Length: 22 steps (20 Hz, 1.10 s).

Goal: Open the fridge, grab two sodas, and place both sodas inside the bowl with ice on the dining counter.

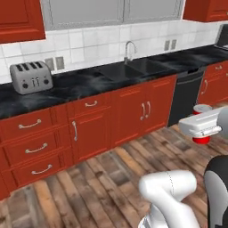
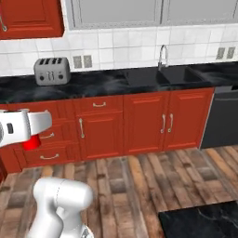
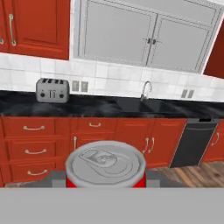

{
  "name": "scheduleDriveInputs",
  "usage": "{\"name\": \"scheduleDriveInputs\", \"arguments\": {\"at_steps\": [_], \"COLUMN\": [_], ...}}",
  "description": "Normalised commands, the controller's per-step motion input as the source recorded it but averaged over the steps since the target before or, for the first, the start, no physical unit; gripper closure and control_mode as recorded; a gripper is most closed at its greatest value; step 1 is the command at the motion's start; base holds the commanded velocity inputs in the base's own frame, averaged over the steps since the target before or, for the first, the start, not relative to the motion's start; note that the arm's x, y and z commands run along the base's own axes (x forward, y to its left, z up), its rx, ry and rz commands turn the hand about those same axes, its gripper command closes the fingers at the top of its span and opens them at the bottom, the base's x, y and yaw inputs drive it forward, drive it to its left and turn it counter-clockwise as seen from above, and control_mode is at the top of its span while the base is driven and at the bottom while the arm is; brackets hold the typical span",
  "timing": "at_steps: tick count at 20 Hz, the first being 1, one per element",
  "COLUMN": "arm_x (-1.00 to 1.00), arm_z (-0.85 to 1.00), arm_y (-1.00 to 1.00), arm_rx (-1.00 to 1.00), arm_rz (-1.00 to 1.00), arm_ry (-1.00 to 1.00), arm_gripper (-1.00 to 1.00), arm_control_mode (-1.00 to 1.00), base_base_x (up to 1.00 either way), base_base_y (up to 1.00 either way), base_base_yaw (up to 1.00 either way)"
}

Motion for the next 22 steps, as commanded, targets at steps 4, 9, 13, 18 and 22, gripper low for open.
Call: {"name": "scheduleDriveInputs", "arguments": {"at_steps": [4,9,13,18,22], "arm_x": [0.0,0.0,0.0,0.0,0.0], "arm_z": [0.0,0.0,0.0,0.0,0.0], "arm_y": [0.0,0.0,0.0,0.0,0.0], "arm_rx": [0.0,0.0,0.0,0.0,0.0], "arm_rz": [0.0,0.0,0.0,0.0,0.0], "arm_ry": [0.0,0.0,0.0,0.0,0.0], "arm_gripper": [1.0,1.0,1.0,1.0,1.0], "arm_control_mode": [1.0,1.0,1.0,1.0,1.0], "base_base_x": [0.82,0.56,0.46,0.43,0.47], "base_base_y": [0.0,0.0,0.0,0.0,0.0], "base_base_yaw": [-0.44,-0.55,-0.59,-0.6,-0.59]}}
